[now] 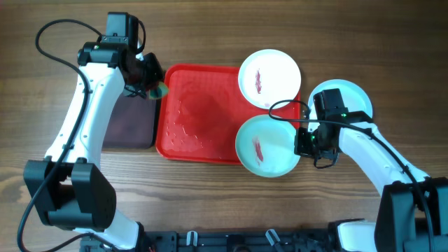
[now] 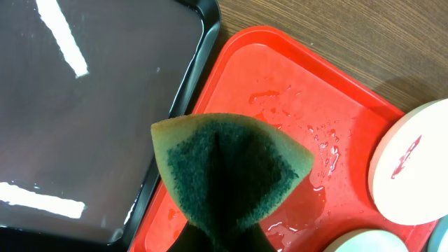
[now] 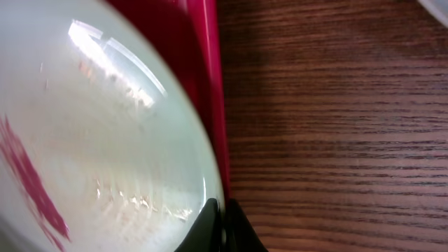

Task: Clean dirty plates on tray and stack at the side
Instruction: 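Reach the right gripper to the second light blue plate and grip its rim, then drag the second blue plate to the tray center with the right gripper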

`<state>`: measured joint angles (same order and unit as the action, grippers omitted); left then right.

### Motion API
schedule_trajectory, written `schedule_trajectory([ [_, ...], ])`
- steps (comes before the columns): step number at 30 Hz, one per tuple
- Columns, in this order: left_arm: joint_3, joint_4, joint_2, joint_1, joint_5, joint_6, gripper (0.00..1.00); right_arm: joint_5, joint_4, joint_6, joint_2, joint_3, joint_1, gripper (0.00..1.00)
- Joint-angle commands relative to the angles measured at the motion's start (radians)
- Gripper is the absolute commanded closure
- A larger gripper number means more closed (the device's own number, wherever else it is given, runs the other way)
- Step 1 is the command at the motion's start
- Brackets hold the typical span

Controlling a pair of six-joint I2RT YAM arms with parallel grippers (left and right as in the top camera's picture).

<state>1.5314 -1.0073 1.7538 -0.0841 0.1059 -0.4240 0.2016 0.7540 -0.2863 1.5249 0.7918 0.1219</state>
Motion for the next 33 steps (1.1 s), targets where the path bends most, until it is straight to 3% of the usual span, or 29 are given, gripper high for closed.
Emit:
schedule_trajectory([
  [1,0.004,0.0,0.003,-0.003,0.016,-0.01,0.96,-0.01,0.023,0.006,-0.018,0.009,0.004,0.96],
  [10,0.004,0.0,0.003,-0.003,0.016,-0.01,0.96,0.099,0.074,-0.029,-0.045,0.118,0.036,0.96],
  [17,0.004,0.0,0.003,-0.003,0.016,-0.01,0.96,0.043,-0.096,-0.374,-0.049,0.118,0.243,0.96],
  [24,0.004,0.0,0.003,-0.003,0.016,-0.01,0.96,-0.253,-0.296,-0.718,0.001,0.116,0.476,0.96],
  [33,0.004,0.0,0.003,-0.003,0.016,-0.01,0.96,-0.251,-0.422,-0.776,0.177,0.116,0.527,0.96],
])
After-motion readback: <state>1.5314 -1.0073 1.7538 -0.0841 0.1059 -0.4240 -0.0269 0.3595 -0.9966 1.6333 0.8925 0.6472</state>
